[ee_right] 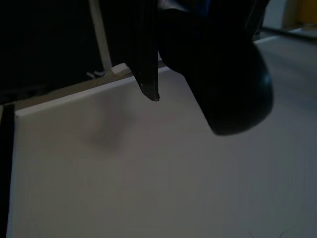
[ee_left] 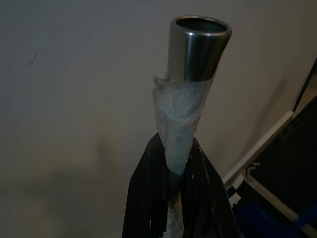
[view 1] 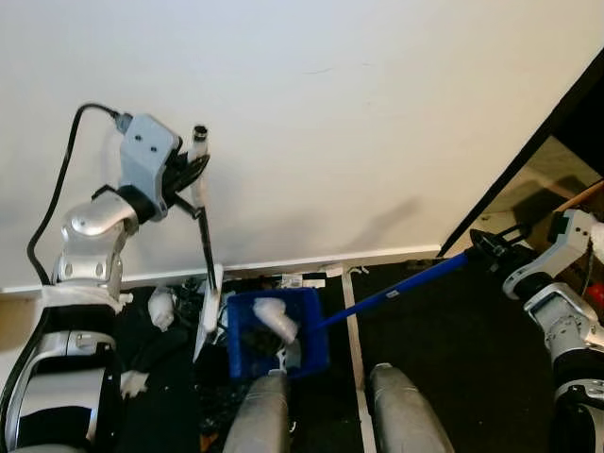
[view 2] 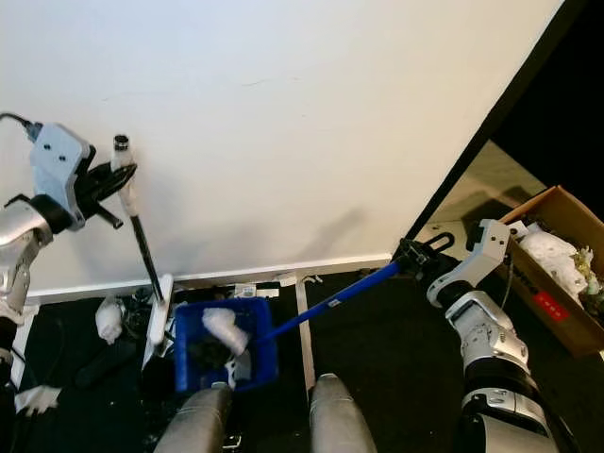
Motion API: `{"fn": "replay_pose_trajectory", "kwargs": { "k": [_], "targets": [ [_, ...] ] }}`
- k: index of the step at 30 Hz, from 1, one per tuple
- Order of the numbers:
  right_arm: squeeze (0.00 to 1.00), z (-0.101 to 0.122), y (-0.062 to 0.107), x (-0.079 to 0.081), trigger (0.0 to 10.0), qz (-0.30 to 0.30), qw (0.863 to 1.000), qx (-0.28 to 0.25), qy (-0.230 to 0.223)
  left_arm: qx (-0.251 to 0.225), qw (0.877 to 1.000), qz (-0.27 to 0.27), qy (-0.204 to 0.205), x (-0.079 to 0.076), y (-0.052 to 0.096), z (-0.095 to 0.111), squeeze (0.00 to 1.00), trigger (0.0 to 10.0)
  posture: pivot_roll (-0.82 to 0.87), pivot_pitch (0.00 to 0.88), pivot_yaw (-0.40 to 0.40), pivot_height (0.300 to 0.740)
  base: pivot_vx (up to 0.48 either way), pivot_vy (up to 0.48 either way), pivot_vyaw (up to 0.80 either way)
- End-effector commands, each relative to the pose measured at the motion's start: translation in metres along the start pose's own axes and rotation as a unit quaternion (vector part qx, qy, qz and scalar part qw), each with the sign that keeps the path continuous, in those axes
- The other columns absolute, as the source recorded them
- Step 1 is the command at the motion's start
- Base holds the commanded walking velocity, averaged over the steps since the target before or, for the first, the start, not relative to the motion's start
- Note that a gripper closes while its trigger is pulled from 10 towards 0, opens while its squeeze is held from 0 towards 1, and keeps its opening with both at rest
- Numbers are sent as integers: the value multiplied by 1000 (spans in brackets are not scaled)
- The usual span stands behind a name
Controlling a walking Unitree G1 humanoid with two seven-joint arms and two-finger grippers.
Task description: Sweep floor
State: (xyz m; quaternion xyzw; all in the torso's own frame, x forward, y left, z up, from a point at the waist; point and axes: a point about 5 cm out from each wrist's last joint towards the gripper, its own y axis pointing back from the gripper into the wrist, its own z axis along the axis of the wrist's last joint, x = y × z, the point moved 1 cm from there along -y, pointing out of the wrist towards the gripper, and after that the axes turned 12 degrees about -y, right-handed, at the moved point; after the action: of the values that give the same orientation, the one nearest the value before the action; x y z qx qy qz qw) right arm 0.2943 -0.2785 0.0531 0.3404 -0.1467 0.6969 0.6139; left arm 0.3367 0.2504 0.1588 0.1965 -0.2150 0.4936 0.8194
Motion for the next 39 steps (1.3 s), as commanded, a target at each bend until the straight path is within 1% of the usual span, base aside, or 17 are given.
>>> {"fn": "replay_pose_trajectory", "kwargs": {
  "k": [1, 4, 6, 9, 11, 12, 15, 16, 17, 18, 19, 21, 22, 25, 28, 33, 39],
  "targets": [
    [0, 5, 3, 0, 10000, 6, 1000, -11, 6, -10, 1000, 12, -4, 4, 1, 5, 0, 10000, 31, 64, 49, 740, 0, 0, 0],
    [0, 16, 3, 2, 10000, 3, 999, -22, 31, -16, 999, 32, 10, 5, 1, 6, 0, 10000, 34, 64, 48, 740, 0, 0, 0],
    [0, 21, 2, 2, 10000, -5, 998, -30, 46, -22, 998, 46, 36, 1, -1, 6, 0, 10000, 33, 63, 51, 740, 0, 0, 0],
    [0, 25, 1, 5, 10000, -4, 998, -42, 52, -24, 995, 52, 83, -9, -5, 3, 0, 10000, 32, 63, 52, 740, 0, 0, 0],
    [0, 26, 0, 6, 10000, -3, 997, -45, 56, -26, 993, 51, 98, -18, -7, 2, 0, 10000, 31, 61, 54, 740, 0, 0, 0],
    [0, 26, 0, 6, 10000, -3, 997, -45, 56, -26, 993, 51, 98, -18, -7, 2, 0, 10000, 31, 61, 54, 740, 0, 0, 0],
    [0, 26, 1, 6, 10000, -9, 997, -50, 60, -38, 986, 63, 151, -29, -10, 2, 0, 10000, 32, 58, 54, 740, 0, 0, 0],
    [0, 26, 1, 6, 10000, -9, 997, -50, 60, -38, 986, 63, 151, -29, -10, 2, 0, 10000, 32, 58, 54, 740, 0, 0, 0],
    [0, 25, 2, 5, 10000, -17, 996, -57, 63, -30, 982, 62, 174, -41, -12, -3, 0, 10000, 23, 50, 54, 740, 0, 0, 0],
    [0, 25, 2, 5, 10000, -17, 996, -57, 63, -30, 982, 62, 174, -41, -12, -3, 0, 10000, 23, 50, 54, 740, 0, 0, 0],
    [0, 25, 3, 5, 10000, -24, 995, -67, 66, -16, 982, 60, 179, -52, -13, -7, 0, 10000, 18, 45, 54, 740, 0, 0, 0],
    [0, 26, 3, 5, 10000, -30, 994, -75, 67, -8, 982, 58, 177, -58, -13, -10, 0, 10000, 16, 45, 54, 740, 0, 0, 0],
    [0, 25, 2, 5, 10000, -34, 994, -79, 65, -5, 981, 61, 185, -61, -13, -12, 0, 10000, 16, 42, 55, 740, 0, 0, 0],
    [0, 24, 0, 7, 10000, -37, 994, -83, 64, 1, 978, 65, 198, -65, -13, -16, 0, 10000, 15, 39, 51, 740, 0, 0, 0],
    [0, 23, -1, 7, 10000, -37, 994, -83, 65, 6, 978, 70, 197, -67, -13, -17, 0, 10000, 15, 38, 49, 740, 0, 0, 0],
    [0, 21, -1, 8, 10000, -41, 993, -79, 73, 5, 974, 82, 210, -69, -13, -16, 0, 10000, 12, 40, 47, 740, 0, 0, 0],
    [0, 15, -3, 8, 10000, -50, 993, -75, 79, 7, 972, 83, 218, -77, -18, -14, 0, 10000, 9, 42, 48, 740, 0, 0, 0]
  ]
}}
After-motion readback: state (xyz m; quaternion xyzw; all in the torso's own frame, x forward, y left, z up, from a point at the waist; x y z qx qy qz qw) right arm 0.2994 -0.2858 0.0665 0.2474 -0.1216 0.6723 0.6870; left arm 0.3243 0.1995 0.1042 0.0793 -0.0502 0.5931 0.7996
